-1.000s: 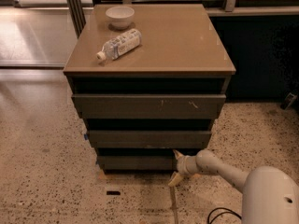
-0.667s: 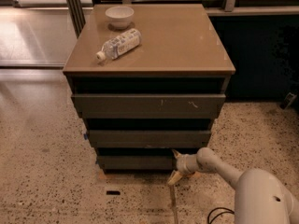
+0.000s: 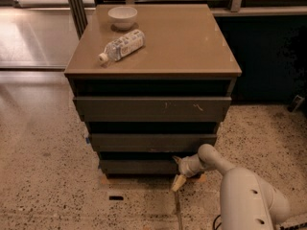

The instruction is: Open bottom drawer

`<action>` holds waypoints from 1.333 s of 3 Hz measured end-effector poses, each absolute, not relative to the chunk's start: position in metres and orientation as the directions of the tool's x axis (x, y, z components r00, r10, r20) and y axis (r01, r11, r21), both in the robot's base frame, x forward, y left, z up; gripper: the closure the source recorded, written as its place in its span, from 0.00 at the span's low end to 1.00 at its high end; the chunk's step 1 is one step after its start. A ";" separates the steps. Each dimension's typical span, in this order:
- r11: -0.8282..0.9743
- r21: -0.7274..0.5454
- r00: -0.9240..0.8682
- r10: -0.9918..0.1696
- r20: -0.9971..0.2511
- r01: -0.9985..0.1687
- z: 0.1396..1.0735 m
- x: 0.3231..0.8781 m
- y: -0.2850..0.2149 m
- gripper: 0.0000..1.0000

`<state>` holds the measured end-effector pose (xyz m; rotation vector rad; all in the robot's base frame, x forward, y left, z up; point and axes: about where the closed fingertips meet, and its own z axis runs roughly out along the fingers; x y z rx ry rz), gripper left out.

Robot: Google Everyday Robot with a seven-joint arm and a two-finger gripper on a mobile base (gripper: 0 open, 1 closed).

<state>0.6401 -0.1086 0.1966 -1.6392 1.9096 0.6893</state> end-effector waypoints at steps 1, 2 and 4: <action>0.135 0.041 -0.127 -0.722 -0.680 -0.990 0.197 0.640 -0.109 0.00; 0.115 0.086 -0.142 -0.713 -0.686 -0.990 0.196 0.635 -0.102 0.00; 0.073 0.181 -0.184 -0.659 -0.729 -0.981 0.202 0.604 -0.095 0.00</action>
Offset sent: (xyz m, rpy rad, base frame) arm -0.0058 0.0093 0.0015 0.0372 0.1025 0.0448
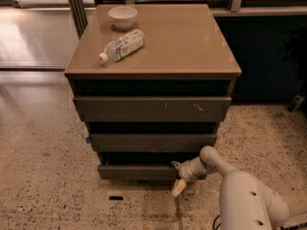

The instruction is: Open bottom drawer

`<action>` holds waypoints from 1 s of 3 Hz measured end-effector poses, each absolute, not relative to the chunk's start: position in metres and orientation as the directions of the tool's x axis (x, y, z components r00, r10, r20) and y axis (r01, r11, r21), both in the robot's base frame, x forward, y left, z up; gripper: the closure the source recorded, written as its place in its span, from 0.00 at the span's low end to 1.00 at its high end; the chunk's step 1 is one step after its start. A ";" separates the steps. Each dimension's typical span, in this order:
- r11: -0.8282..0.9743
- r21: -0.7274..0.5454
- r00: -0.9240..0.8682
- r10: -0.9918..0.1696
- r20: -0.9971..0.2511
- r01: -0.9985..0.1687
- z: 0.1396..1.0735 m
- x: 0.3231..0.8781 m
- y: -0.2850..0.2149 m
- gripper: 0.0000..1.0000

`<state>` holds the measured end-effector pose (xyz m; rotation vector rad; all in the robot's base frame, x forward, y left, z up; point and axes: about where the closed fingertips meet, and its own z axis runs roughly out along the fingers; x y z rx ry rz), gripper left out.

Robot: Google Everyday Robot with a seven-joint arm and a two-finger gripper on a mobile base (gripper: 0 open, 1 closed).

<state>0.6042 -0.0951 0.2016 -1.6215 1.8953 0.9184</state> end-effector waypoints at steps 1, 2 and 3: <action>0.073 0.181 -0.184 -0.659 -0.729 -0.981 0.202 0.604 -0.095 0.00; 0.050 0.198 -0.181 -0.661 -0.728 -0.979 0.197 0.598 -0.089 0.00; 0.034 0.215 -0.184 -0.660 -0.728 -0.976 0.198 0.588 -0.087 0.00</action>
Offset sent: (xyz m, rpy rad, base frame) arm -0.0082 0.0071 -0.0060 0.0039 0.0317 0.0453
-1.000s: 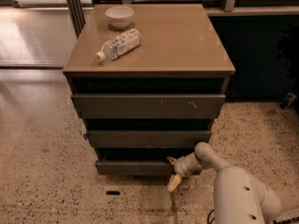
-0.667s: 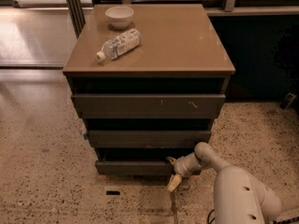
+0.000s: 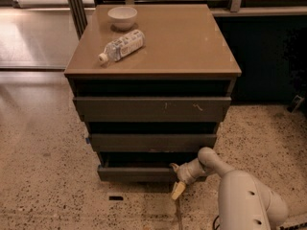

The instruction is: Open bottom drawer

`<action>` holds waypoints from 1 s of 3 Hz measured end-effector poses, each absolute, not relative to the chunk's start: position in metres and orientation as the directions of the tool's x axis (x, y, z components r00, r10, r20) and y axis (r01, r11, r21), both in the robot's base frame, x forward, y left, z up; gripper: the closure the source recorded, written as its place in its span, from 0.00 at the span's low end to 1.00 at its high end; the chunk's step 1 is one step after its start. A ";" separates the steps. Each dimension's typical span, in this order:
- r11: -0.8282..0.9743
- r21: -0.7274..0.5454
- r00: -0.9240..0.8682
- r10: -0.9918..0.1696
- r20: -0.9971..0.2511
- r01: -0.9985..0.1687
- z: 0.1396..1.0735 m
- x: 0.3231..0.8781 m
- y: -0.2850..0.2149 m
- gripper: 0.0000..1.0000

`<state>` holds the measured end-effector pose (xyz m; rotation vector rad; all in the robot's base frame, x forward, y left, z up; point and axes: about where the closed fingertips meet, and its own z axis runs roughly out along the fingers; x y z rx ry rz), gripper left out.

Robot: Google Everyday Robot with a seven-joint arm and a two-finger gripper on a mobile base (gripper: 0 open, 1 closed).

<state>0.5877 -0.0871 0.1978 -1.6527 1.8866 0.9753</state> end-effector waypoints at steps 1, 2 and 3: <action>0.034 0.215 -0.184 -0.660 -0.728 -0.976 0.202 0.588 -0.087 0.00; 0.010 0.236 -0.183 -0.664 -0.725 -0.972 0.204 0.563 -0.080 0.00; -0.078 0.282 -0.161 -0.663 -0.731 -0.956 0.195 0.504 -0.056 0.00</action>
Offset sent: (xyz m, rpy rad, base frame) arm -0.0911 0.0192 0.0203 -0.0001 0.0723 0.0804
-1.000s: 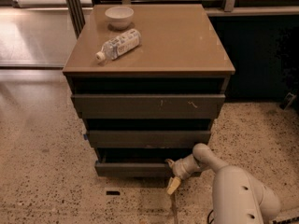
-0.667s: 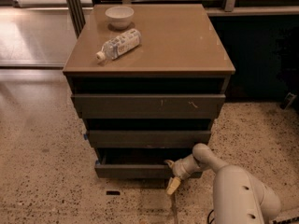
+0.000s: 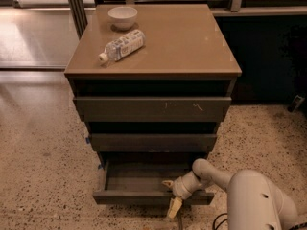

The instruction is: Open bottom drawer

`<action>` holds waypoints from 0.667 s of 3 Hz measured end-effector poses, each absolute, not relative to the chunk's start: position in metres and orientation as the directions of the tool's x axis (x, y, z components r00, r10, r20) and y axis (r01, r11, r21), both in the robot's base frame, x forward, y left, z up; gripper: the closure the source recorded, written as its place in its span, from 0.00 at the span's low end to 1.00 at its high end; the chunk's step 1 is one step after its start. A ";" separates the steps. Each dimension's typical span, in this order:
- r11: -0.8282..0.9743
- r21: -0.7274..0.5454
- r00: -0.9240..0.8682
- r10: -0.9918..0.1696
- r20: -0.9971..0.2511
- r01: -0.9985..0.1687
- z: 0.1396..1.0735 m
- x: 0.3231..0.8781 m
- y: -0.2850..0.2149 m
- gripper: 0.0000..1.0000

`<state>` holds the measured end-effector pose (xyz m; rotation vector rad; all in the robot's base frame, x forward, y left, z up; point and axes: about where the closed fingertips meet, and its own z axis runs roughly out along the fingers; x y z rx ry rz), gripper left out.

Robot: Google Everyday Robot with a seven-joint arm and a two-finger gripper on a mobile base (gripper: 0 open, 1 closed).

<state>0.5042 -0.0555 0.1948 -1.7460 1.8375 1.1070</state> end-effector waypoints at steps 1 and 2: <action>-0.080 0.282 -0.160 -0.663 -0.731 -0.956 0.194 0.504 -0.055 0.00; -0.073 0.299 -0.174 -0.673 -0.719 -0.951 0.200 0.478 -0.057 0.00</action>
Offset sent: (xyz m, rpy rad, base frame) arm -0.0508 -0.0048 0.0100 -0.0243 0.0350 -0.0008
